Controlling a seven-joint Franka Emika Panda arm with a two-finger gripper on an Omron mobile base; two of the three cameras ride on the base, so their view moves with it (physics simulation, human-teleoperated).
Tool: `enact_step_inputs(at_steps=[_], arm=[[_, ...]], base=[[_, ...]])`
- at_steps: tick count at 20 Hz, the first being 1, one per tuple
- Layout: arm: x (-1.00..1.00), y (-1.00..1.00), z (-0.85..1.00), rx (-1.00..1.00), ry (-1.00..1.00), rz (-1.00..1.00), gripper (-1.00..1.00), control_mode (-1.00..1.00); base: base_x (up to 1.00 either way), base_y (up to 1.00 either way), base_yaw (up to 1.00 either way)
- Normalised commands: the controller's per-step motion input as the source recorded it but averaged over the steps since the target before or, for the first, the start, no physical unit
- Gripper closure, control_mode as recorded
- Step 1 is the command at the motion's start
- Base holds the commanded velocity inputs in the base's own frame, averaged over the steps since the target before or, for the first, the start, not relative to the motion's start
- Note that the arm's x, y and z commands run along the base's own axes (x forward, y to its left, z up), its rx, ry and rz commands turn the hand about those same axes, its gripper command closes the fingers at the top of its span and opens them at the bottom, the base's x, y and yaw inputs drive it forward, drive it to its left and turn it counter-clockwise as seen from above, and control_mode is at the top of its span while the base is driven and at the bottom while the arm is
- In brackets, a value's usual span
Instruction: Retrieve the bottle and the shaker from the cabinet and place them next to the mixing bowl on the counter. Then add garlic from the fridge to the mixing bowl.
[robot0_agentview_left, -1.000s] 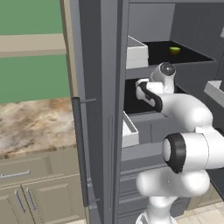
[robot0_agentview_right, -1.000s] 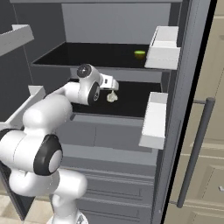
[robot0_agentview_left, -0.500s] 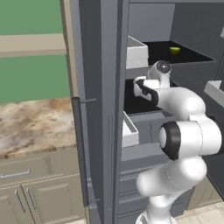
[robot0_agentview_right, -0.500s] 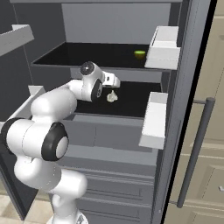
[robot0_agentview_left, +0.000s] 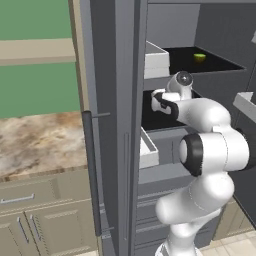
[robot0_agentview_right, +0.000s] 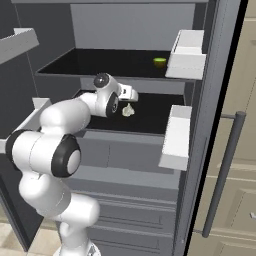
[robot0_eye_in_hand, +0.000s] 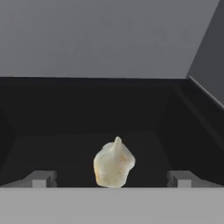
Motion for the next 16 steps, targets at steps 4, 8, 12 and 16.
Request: enact_step_inputs(at_steps=[4,8,12,16], arm=[[0.13,0.00,-0.03,0.00,0.08,0.00,-1.00,-1.00],[0.02,0.00,-0.09,0.00,0.07,0.00,-1.00,-1.00],[0.00,0.00,-0.22,0.00,0.06,0.00,-1.00,-1.00],[0.00,0.00,-0.24,0.00,0.05,0.00,-1.00,-1.00]], base=[[0.00,0.00,0.00],[0.00,0.00,0.00],[0.00,0.00,0.00],[0.00,0.00,0.00]])
